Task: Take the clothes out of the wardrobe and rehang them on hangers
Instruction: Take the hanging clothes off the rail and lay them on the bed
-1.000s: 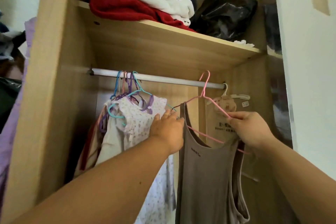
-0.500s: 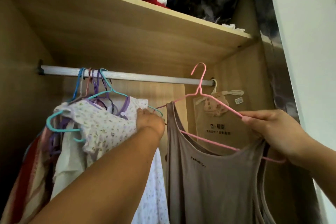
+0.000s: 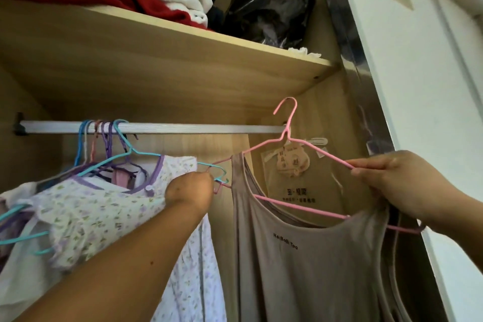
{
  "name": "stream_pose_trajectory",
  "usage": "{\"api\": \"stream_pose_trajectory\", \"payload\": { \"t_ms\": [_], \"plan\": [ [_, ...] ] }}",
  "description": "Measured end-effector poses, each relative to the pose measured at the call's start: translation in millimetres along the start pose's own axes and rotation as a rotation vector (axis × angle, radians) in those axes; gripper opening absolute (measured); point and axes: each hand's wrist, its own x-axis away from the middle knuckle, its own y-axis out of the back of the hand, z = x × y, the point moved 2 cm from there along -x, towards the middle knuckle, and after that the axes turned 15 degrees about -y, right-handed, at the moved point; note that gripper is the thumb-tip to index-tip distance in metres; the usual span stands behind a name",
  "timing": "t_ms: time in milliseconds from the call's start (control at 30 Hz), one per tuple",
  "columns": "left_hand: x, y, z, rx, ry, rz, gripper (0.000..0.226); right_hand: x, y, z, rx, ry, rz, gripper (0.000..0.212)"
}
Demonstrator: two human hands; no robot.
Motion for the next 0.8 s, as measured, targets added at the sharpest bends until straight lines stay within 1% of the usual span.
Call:
{"api": "stream_pose_trajectory", "payload": {
  "t_ms": [67,167,300,367,433,467,567,667,800],
  "plan": [
    [-1,-1,0,0.018,-0.006,0.013,0.041,2,-1,6,0.046,0.016,0.010,0.022],
    [2,-1,1,0.031,-0.001,0.040,0.039,6,-10,20,0.164,0.090,0.001,0.023],
    [7,-5,2,0.048,0.029,0.059,0.037,18,-29,48,0.393,0.251,-0.066,0.027],
    [6,-6,1,0.070,0.038,0.041,0.037,24,-41,61,0.453,0.332,-0.080,0.029],
    [3,-5,1,0.100,0.042,0.011,0.040,23,-53,67,0.484,0.368,-0.083,0.029],
    [2,-5,1,0.108,0.038,0.003,0.041,20,-57,68,0.500,0.363,-0.091,0.029],
    [1,-4,3,0.108,0.019,0.006,0.044,5,-58,59,0.526,0.264,-0.120,0.027],
    [2,-7,5,0.114,0.007,0.006,0.047,-6,-55,44,0.502,0.184,-0.118,0.028],
    [4,-13,9,0.099,-0.018,-0.004,0.047,-10,-54,32,0.456,0.159,-0.104,0.030]
  ]
}}
